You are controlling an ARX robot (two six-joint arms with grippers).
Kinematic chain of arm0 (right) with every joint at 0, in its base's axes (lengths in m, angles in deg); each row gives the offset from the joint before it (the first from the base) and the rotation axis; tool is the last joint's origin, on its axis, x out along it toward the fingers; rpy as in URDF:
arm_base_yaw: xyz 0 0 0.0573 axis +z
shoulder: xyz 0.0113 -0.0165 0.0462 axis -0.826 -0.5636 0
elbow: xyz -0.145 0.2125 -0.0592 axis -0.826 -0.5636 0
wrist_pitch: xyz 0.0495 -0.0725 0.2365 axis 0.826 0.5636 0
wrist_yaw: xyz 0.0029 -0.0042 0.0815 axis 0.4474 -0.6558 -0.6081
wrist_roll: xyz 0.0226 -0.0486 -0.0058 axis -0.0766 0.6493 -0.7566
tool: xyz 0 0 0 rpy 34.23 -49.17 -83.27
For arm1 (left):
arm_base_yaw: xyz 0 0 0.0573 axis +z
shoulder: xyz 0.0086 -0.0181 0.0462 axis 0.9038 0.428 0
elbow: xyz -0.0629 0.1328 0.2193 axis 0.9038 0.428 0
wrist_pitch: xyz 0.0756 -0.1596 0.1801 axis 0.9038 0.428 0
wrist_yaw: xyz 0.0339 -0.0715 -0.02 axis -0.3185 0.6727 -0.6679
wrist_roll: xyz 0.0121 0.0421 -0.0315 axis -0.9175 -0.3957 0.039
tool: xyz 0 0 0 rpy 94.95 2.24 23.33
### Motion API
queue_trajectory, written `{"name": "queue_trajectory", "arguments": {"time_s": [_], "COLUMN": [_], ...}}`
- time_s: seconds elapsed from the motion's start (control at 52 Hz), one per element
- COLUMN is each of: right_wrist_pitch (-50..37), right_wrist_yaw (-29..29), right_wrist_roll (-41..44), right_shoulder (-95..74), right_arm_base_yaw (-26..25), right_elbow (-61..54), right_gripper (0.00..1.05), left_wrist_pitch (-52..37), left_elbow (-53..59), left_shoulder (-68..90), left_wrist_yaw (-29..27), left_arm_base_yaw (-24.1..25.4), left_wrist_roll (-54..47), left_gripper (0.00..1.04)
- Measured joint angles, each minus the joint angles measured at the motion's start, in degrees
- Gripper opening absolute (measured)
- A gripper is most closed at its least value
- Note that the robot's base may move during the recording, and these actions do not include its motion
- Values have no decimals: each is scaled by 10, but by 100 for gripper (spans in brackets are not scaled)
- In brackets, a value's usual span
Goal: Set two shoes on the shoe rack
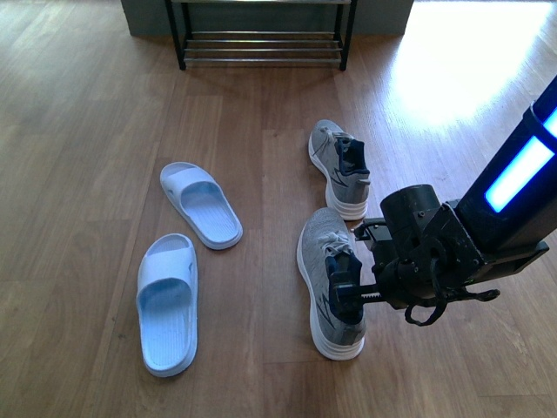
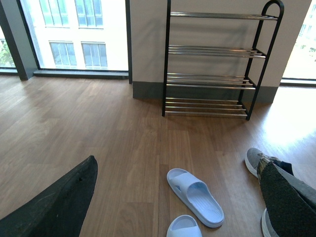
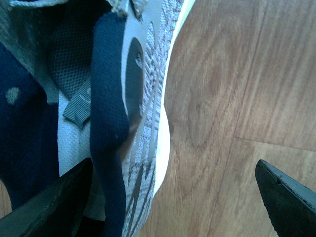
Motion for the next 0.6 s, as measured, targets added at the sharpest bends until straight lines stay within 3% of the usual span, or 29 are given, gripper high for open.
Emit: {"name": "queue_trajectory", "arguments": {"time_s": [0.192, 0.443, 0.597], "right_wrist_pitch": [-15, -19, -19], "right_wrist_yaw": [-50, -105, -116], "right_wrist_roll": [6, 24, 36], "right_shoulder": [-14, -17, -17], "right_arm_base_yaw": [-5, -6, -12], "right_elbow": [11, 8, 1], "right_gripper": [95, 45, 20], "left_wrist_pitch": [0, 0, 0], "left_elbow": [0, 0, 0], "left_shoulder": [0, 0, 0], "left_wrist_yaw": [0, 0, 0], "left_arm_base_yaw": [0, 0, 0], "left_wrist_roll": [0, 0, 0], "left_gripper": [95, 95, 95]}}
